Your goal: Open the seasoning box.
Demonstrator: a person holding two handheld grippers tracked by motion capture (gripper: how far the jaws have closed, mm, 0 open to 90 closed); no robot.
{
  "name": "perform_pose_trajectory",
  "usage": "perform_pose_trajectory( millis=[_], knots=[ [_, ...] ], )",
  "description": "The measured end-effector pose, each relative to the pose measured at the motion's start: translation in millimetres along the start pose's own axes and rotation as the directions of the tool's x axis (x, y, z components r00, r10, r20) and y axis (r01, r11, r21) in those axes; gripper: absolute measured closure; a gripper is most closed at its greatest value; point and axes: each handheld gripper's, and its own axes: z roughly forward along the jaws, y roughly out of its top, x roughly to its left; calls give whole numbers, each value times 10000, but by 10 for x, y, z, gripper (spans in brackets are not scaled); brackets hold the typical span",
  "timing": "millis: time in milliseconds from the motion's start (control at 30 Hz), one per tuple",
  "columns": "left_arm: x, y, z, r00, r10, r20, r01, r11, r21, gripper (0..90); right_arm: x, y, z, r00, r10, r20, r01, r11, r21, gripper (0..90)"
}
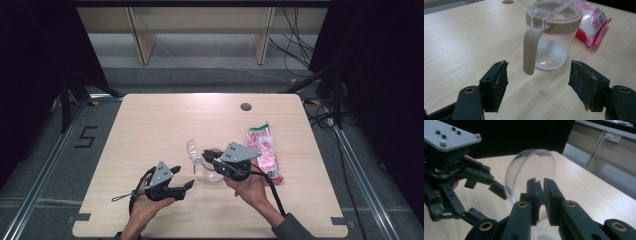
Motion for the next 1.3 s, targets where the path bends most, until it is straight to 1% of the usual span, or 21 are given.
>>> perform_pose_trajectory(
  millis=[233,333,433,467,500,567,600,667,700,800,833,867,900,933,967,1000,1033,1133,1167,1200,1300],
  knots=[
    [16,14,-46,10000,-29,-8,29,9999,-120,299,-347,-83,-305,9956,479,803,-494,9986,173,664],
    [-7,18,-29,10000,-47,55,48,10000,-80,297,-528,-199,-491,9854,1092,1309,-1142,9930,314,573],
    [-24,9,-16,9999,44,101,-44,10000,34,296,-653,-268,-590,9797,1149,1642,-1246,9909,501,502],
    [-23,12,-19,9999,114,66,-114,9999,112,296,-690,-295,-617,9731,1307,1899,-1415,9889,447,483],
    [-26,15,-16,9999,64,113,-66,9999,142,298,-719,-328,-663,9610,1809,2092,-1959,9792,536,467],
    [-34,16,-13,9999,62,140,-64,9999,126,299,-824,-404,-716,9527,2166,2131,-2353,9696,666,443],
    [-40,12,-11,9999,39,139,-41,9999,141,298,-916,-491,-765,9399,2386,2441,-2677,9589,935,418],
    [-38,14,-9,9999,85,130,-87,9999,138,298,-945,-522,-772,9356,2476,2517,-2775,9564,907,417],
    [-40,17,-6,9999,20,152,-22,9999,134,298,-1007,-595,-791,9262,2677,2656,-3000,9498,887,411],
    [-41,12,-11,9999,1,136,-2,9999,114,297,-1061,-651,-800,9149,2873,2837,-3256,9405,974,384],
    [-44,13,-12,9999,4,146,-5,10000,94,297,-1099,-688,-802,9145,2865,2858,-3262,9398,1014,370],
    [-50,15,-6,9997,-69,225,69,10000,26,297,-1110,-708,-807,9010,3268,2854,-3651,9264,920,365],
    [-45,24,-8,9997,127,218,-128,9999,53,297,-1164,-739,-815,9108,3119,2705,-3485,9321,986,359],
    [-43,27,-7,9994,251,222,-252,9997,56,297,-1166,-759,-815,9017,3296,2798,-3667,9259,910,357],
    [-61,19,-2,9997,5,233,-7,10000,75,296,-1197,-806,-817,8919,3546,2807,-3945,9135,992,343],
    [-66,18,-2,9998,50,204,-52,9999,110,296,-1197,-806,-817,8919,3546,2807,-3945,9135,992,343],
    [-70,18,0,9997,47,235,-50,9999,119,296,-1226,-849,-820,8832,3737,2836,-4162,9031,1062,355],
    [-71,25,0,9998,102,181,-104,9999,106,296,-1253,-873,-830,8790,3702,3004,-4165,9030,1059,370],
    [-75,23,1,9998,63,175,-65,9999,115,296,-1275,-890,-826,8838,3513,3090,-3980,9118,1016,360],
    [-77,23,2,9998,67,176,-69,9999,105,296,-1288,-901,-833,8808,3594,3082,-4089,9056,1124,358],
    [-84,23,16,9996,24,276,-26,10000,54,296,-1351,-951,-833,8811,3579,3091,-4102,9036,1232,351]
  ],
)
